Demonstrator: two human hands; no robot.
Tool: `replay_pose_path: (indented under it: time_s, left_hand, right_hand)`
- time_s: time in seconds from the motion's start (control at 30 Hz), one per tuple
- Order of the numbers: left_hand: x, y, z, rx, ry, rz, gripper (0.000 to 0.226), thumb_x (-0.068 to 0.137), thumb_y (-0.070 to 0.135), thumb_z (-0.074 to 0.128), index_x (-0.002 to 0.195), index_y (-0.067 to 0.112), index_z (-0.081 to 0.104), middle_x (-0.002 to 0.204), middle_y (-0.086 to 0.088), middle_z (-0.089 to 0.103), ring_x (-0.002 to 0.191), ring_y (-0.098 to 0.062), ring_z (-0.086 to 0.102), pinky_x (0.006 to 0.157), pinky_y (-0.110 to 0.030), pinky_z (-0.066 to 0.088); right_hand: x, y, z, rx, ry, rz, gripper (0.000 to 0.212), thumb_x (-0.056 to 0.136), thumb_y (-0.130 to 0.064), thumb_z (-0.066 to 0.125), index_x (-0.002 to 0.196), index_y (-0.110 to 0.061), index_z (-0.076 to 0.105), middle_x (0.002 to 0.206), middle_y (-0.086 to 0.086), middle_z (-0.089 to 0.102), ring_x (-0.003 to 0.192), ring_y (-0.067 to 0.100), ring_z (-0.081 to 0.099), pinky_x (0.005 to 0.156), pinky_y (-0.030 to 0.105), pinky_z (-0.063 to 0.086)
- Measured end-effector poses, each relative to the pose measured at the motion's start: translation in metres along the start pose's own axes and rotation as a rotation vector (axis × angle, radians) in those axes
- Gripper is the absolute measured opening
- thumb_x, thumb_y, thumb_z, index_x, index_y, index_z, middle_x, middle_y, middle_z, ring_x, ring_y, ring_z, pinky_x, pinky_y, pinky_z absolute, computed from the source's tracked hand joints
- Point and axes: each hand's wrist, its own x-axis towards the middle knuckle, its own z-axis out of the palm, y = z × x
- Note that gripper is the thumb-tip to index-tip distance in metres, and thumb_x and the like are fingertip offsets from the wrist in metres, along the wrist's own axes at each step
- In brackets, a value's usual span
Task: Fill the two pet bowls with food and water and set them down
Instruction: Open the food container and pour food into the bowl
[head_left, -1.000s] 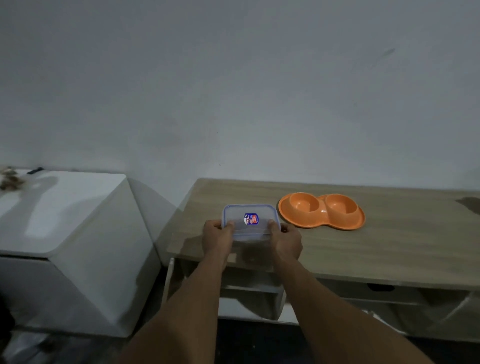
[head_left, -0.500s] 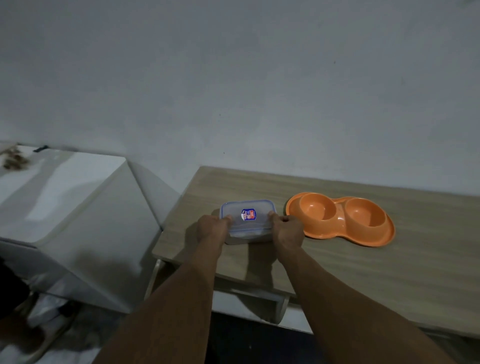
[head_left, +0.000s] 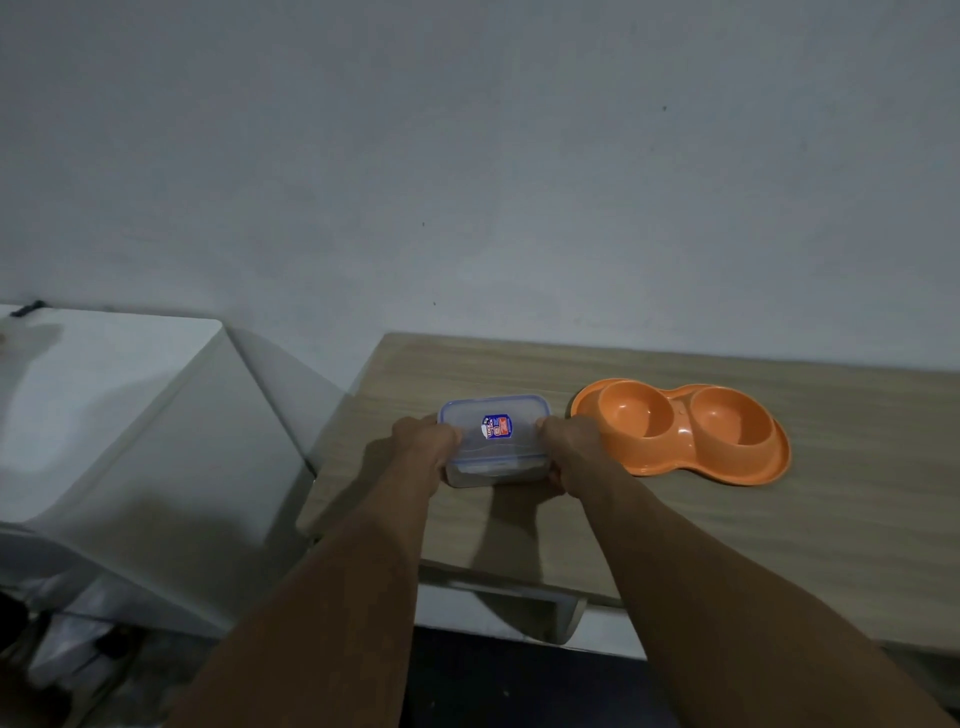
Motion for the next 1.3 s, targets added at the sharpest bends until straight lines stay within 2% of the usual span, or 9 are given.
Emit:
replay_pose_path:
  time_s: [0.1,0.23,0.37,0.47,0.57,0.77,0.97,1.13,1.3]
  left_hand:
    - [0.018,-0.007,0.002,0.016,0.008,0.025,0.071,0.052,0.005,0.069,0.121,-0.008,0.056,0.114,-0.028,0.063,0.093,-0.044,0.066,0.070,-0.057,0.057]
    - [0.022,-0.004,0.003,0.037,-0.009,-0.001,0.065,0.066,-0.004,0.067,0.127,-0.010,0.048,0.120,-0.029,0.058,0.100,-0.047,0.063,0.082,-0.061,0.053]
    - [0.026,-0.002,0.000,-0.004,-0.038,-0.067,0.052,0.072,-0.011,0.068,0.122,-0.010,0.056,0.114,-0.028,0.063,0.095,-0.043,0.065,0.082,-0.059,0.054]
    - [0.032,-0.001,-0.001,-0.046,-0.070,-0.102,0.045,0.077,-0.016,0.065,0.120,-0.008,0.059,0.114,-0.027,0.064,0.094,-0.040,0.065,0.078,-0.051,0.056]
    - [0.032,0.002,0.005,0.001,-0.006,-0.071,0.050,0.073,-0.011,0.069,0.121,-0.009,0.056,0.114,-0.027,0.063,0.095,-0.042,0.065,0.079,-0.052,0.056]
    - [0.035,0.002,0.007,0.049,0.046,-0.039,0.050,0.071,-0.008,0.072,0.118,-0.008,0.059,0.113,-0.026,0.064,0.096,-0.040,0.066,0.071,-0.038,0.055]
    - [0.024,0.009,0.008,0.157,0.006,0.057,0.041,0.076,-0.009,0.064,0.116,-0.002,0.065,0.112,-0.025,0.066,0.098,-0.038,0.066,0.085,-0.049,0.056]
    - [0.011,0.029,0.012,0.298,0.055,0.076,0.039,0.080,0.007,0.070,0.117,-0.003,0.062,0.117,-0.022,0.064,0.096,-0.032,0.063,0.069,-0.033,0.048]
    - [0.013,0.031,0.019,0.497,0.090,0.254,0.063,0.090,0.044,0.063,0.138,0.007,0.049,0.142,-0.009,0.051,0.129,-0.027,0.049,0.099,-0.031,0.039]
  right_hand:
    - [0.001,-0.001,0.001,0.003,-0.016,0.000,0.039,0.092,-0.014,0.053,0.126,0.006,0.051,0.104,0.017,0.056,0.097,0.032,0.058,0.077,0.040,0.049]
    - [0.003,-0.001,0.002,0.015,-0.016,0.006,0.038,0.092,-0.014,0.053,0.124,0.006,0.052,0.101,0.016,0.054,0.091,0.030,0.055,0.069,0.034,0.043]
    - [0.003,-0.001,-0.008,0.067,-0.082,0.081,0.007,0.095,-0.011,0.053,0.093,-0.003,0.052,0.084,0.010,0.050,0.071,0.021,0.050,0.052,0.029,0.038]
    - [0.009,-0.007,-0.008,0.049,-0.025,-0.001,0.010,0.090,-0.010,0.057,0.093,-0.004,0.050,0.097,0.013,0.053,0.085,0.028,0.054,0.071,0.038,0.053]
    - [0.012,-0.017,-0.005,-0.006,-0.056,-0.026,0.018,0.090,-0.010,0.055,0.077,-0.011,0.043,0.098,0.014,0.050,0.092,0.030,0.051,0.090,0.039,0.051]
    - [0.018,-0.022,-0.006,-0.001,-0.082,0.032,0.025,0.090,-0.010,0.059,0.111,-0.003,0.050,0.095,0.014,0.053,0.079,0.025,0.052,0.072,0.037,0.046]
    - [0.008,-0.015,-0.012,0.132,-0.101,0.054,0.038,0.088,-0.022,0.068,0.118,-0.006,0.049,0.096,0.011,0.052,0.082,0.026,0.054,0.053,0.030,0.045]
    - [-0.009,0.002,-0.019,0.217,-0.202,0.100,0.046,0.082,-0.028,0.077,0.112,-0.005,0.050,0.093,0.012,0.057,0.078,0.026,0.057,0.076,0.044,0.057]
    - [-0.014,0.003,-0.013,0.289,-0.264,0.140,0.041,0.084,-0.018,0.076,0.113,-0.001,0.054,0.096,0.020,0.063,0.071,0.028,0.061,0.051,0.037,0.056]
